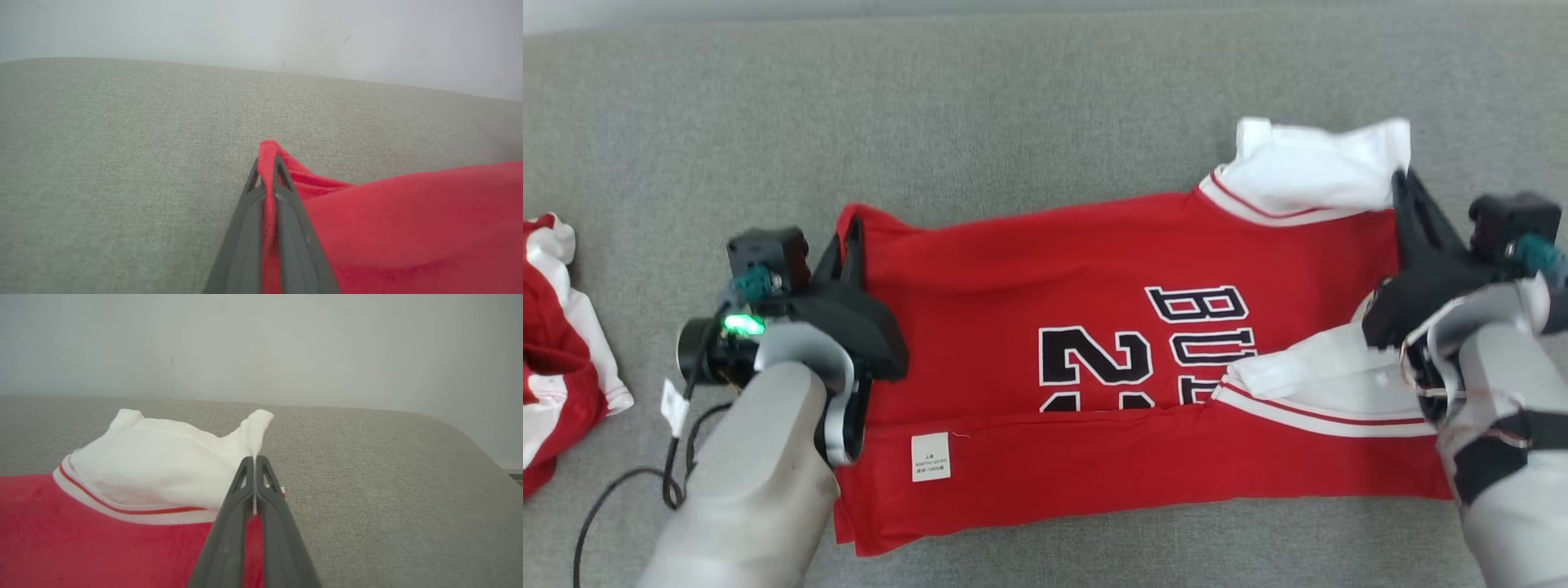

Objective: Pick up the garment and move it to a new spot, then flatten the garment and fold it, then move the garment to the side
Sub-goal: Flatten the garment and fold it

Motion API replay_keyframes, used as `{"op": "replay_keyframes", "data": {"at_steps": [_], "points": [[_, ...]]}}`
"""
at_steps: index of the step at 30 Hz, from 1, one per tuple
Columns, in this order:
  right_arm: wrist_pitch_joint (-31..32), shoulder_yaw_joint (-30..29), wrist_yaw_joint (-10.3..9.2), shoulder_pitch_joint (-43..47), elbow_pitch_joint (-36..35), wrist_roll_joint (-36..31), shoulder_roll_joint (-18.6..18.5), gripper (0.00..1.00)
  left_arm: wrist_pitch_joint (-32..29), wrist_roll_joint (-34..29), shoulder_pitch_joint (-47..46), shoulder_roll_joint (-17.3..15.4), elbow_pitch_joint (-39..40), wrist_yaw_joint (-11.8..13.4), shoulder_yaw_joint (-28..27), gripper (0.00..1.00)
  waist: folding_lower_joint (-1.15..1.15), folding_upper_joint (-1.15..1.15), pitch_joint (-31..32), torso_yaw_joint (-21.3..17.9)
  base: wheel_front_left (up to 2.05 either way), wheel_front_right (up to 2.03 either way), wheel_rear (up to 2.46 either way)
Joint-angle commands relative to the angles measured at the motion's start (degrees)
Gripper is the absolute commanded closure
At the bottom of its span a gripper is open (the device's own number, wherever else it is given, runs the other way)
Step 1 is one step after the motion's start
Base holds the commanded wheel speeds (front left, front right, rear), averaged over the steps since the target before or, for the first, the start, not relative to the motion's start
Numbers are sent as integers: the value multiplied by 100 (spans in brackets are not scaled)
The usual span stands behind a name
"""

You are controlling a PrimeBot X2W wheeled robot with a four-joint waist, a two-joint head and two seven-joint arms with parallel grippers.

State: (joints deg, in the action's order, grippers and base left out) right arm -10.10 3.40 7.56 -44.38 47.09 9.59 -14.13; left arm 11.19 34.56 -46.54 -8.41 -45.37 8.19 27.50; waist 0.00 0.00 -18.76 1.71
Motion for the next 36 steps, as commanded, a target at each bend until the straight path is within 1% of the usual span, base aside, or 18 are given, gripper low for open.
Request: {"op": "replay_keyframes", "data": {"at_steps": [1,5,10,14,19,26,27,28,29,30,31,32,33,36], "points": [[-27,18,-15,152,-90,53,-37,100,40,-19,126,-21,10,41,19,100,0,0,213,-67,0,0,0],[59,171,-15,732,-523,189,-59,100,126,62,444,-33,44,93,-22,100,0,0,401,-118,0,0,0],[374,194,-15,1351,-1012,223,-93,100,171,161,838,-3,113,147,-44,100,0,0,626,-166,0,0,0],[609,99,-15,1830,-1467,230,-92,100,204,255,1106,11,183,196,-76,100,0,0,772,-192,0,0,0],[866,-61,-15,2400,-2055,106,-45,100,240,372,1419,63,360,322,-187,100,0,0,889,-196,0,0,0],[1181,-247,-15,2992,-2594,-115,88,100,239,475,1846,88,550,415,-179,100,0,0,1014,-213,0,0,0],[1229,-257,-15,3053,-2652,-154,103,84,240,477,1891,94,570,424,-171,83,0,0,1028,-216,0,0,0],[1293,-252,-15,3111,-2695,-161,123,80,227,482,1937,97,580,430,-155,71,0,0,1040,-217,0,0,0],[1331,-259,-15,3157,-2752,-171,139,93,229,491,1977,99,591,434,-151,69,0,0,1054,-219,0,0,0],[1373,-261,-15,3199,-2795,-205,141,93,233,500,2022,96,602,436,-151,63,0,0,1069,-221,0,0,0],[1424,-256,-15,3250,-2834,-234,131,81,239,493,2060,86,605,447,-147,54,0,0,1081,-223,0,0,0],[1459,-269,-15,3299,-2871,-241,136,50,250,490,2095,80,614,444,-141,0,0,0,1095,-225,0,0,0],[1496,-277,-15,3347,-2899,-260,139,0,260,488,2134,80,628,446,-139,0,0,0,1112,-225,0,0,0],[1540,-290,-15,3443,-2960,-287,136,0,303,449,2206,52,672,467,-152,0,0,0,1159,-224,0,0,0]]}}
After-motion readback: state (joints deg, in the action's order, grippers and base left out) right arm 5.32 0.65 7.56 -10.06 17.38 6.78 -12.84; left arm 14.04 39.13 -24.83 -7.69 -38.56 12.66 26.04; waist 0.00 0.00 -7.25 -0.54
